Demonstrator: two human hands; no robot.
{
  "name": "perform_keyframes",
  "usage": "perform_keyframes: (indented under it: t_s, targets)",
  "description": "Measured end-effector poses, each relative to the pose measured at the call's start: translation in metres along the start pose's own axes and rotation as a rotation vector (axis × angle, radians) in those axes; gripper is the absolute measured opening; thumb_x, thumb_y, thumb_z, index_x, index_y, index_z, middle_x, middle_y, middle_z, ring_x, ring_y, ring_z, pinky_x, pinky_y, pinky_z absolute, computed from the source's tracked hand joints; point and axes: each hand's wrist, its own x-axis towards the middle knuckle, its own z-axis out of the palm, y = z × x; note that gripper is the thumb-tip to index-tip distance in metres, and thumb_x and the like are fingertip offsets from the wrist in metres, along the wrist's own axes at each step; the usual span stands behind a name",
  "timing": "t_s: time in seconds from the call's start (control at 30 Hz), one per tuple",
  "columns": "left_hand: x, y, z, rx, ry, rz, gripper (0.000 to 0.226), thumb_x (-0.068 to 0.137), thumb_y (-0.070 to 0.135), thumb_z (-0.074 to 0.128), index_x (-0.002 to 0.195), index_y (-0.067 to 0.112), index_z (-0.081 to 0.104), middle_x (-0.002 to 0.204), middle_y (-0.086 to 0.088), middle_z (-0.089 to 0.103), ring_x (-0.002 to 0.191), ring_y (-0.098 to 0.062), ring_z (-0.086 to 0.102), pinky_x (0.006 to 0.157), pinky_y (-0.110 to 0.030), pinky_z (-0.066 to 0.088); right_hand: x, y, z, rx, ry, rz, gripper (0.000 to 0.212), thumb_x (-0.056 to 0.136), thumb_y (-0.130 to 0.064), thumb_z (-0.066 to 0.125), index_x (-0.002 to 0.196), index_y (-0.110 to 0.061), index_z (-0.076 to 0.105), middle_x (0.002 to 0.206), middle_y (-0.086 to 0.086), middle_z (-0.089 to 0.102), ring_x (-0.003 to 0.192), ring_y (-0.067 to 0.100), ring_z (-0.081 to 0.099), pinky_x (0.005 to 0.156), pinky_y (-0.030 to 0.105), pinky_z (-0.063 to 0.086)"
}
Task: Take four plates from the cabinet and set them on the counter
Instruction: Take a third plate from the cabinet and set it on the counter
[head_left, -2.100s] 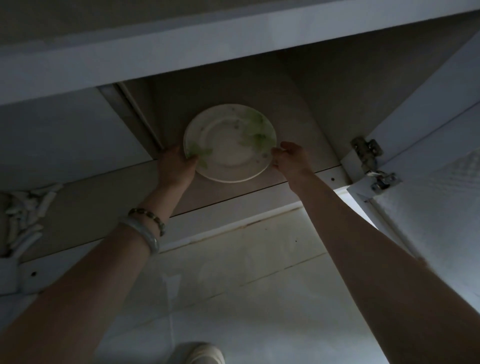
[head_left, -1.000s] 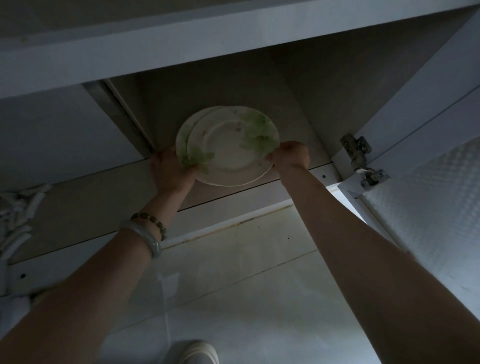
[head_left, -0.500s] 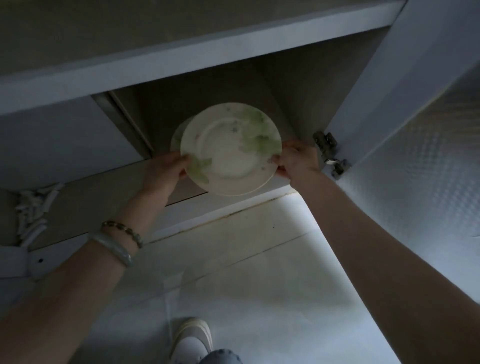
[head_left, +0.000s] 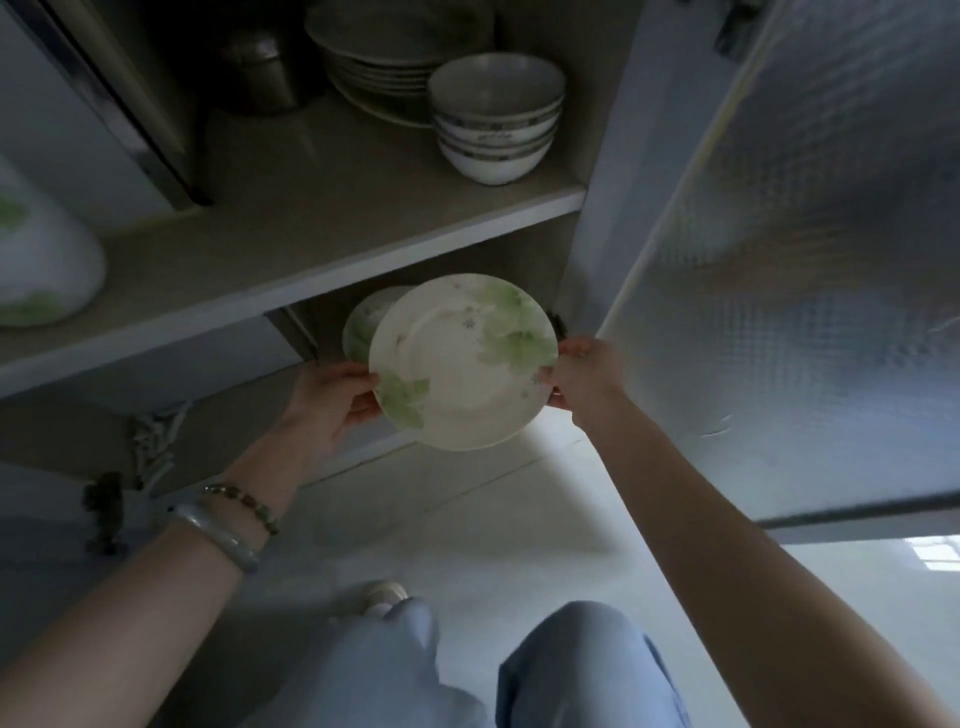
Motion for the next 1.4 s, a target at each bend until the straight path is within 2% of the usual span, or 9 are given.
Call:
perform_keyframes:
  t_s: [0.3,0.43,0.5,0.63,0.77,0.9,1.03,1.17,1.4]
  targets:
    - [-0.105,0.068,0.025,0.202,-0.128,-0.118,0.019,0.09,-0.004,0.055,0.106,0.004,0.062,0.08,-0.009,0.065,0.07,-0.02,0.061,0.046,-0.02,0.054,-0.113,-0.04,-0.082,-0.007,0.165,0.193,0.024,0.068,0.004,0.059,0.075,-0.019,0.061,0.064,0.004,0.059,0.065,0.031,0.067,0.068,0.049,0.06]
    - [-0.157,0.113,0.028,0.2,-0.144,-0.126,0.023,0.091,-0.005,0.053,0.112,0.0,0.058,0.084,-0.013,0.064,0.069,-0.021,0.061,0.061,-0.029,0.055,-0.16,-0.081,-0.116,0.008,0.188,0.184,0.027,0.065,0.004,0.059,0.07,-0.023,0.058,0.081,0.015,0.067,0.082,0.039,0.068,0.075,0.05,0.058]
    - [-0.193,0.142,0.025,0.177,-0.158,-0.116,0.025,0.091,-0.006,0.051,0.115,0.0,0.055,0.086,-0.015,0.063,0.064,-0.02,0.064,0.06,-0.03,0.056,-0.189,-0.109,-0.133,-0.008,0.18,0.169,0.024,0.065,0.002,0.059,0.073,-0.02,0.059,0.089,0.018,0.069,0.085,0.039,0.067,0.077,0.05,0.058]
    - [-0.27,0.193,0.015,0.144,-0.141,-0.07,0.022,0.089,-0.007,0.054,0.11,0.0,0.057,0.08,-0.011,0.064,0.055,-0.015,0.067,0.048,-0.022,0.055,-0.261,-0.167,-0.168,-0.01,0.176,0.152,0.026,0.065,0.002,0.054,0.084,-0.014,0.063,0.07,0.005,0.061,0.067,0.029,0.065,0.066,0.049,0.06]
    - [-0.345,0.235,0.005,0.13,-0.142,-0.053,0.02,0.089,-0.006,0.056,0.107,0.002,0.058,0.082,-0.01,0.065,0.058,-0.015,0.067,0.046,-0.02,0.052,-0.331,-0.212,-0.208,0.007,0.152,0.158,0.022,0.066,0.004,0.056,0.075,-0.016,0.061,0.069,0.004,0.06,0.06,0.025,0.063,0.06,0.046,0.06]
    - [-0.423,0.278,0.004,0.083,-0.148,-0.001,0.016,0.088,-0.005,0.057,0.103,0.002,0.06,0.081,-0.01,0.065,0.065,-0.016,0.066,0.05,-0.023,0.055,-0.396,-0.257,-0.262,0.057,0.115,0.145,0.024,0.067,0.009,0.058,0.078,-0.012,0.06,0.074,0.007,0.061,0.064,0.026,0.062,0.044,0.03,0.055]
    - [-0.483,0.308,0.016,0.058,-0.216,0.064,0.011,0.087,-0.001,0.06,0.09,0.007,0.067,0.079,-0.008,0.072,0.072,-0.018,0.069,0.06,-0.028,0.059,-0.441,-0.29,-0.315,0.174,0.075,0.119,0.028,0.066,0.015,0.057,0.078,-0.011,0.057,0.083,0.018,0.062,0.067,0.031,0.064,0.046,0.031,0.056]
    - [-0.526,0.324,0.042,0.004,-0.28,0.115,0.012,0.086,-0.002,0.061,0.084,0.008,0.066,0.068,-0.001,0.074,0.062,-0.012,0.07,0.056,-0.025,0.057,-0.463,-0.308,-0.363,0.225,0.085,0.071,0.029,0.07,0.014,0.055,0.087,-0.008,0.06,0.094,0.025,0.066,0.082,0.038,0.069,0.066,0.042,0.06]
    - [-0.531,0.375,0.128,0.094,-0.489,0.183,0.011,0.086,0.001,0.063,0.093,0.007,0.068,0.078,-0.005,0.075,0.071,-0.014,0.072,0.061,-0.027,0.058,-0.476,-0.34,-0.438,0.336,0.268,0.011,0.03,0.073,0.018,0.052,0.076,-0.012,0.058,0.065,0.01,0.06,0.055,0.02,0.061,0.048,0.027,0.057]
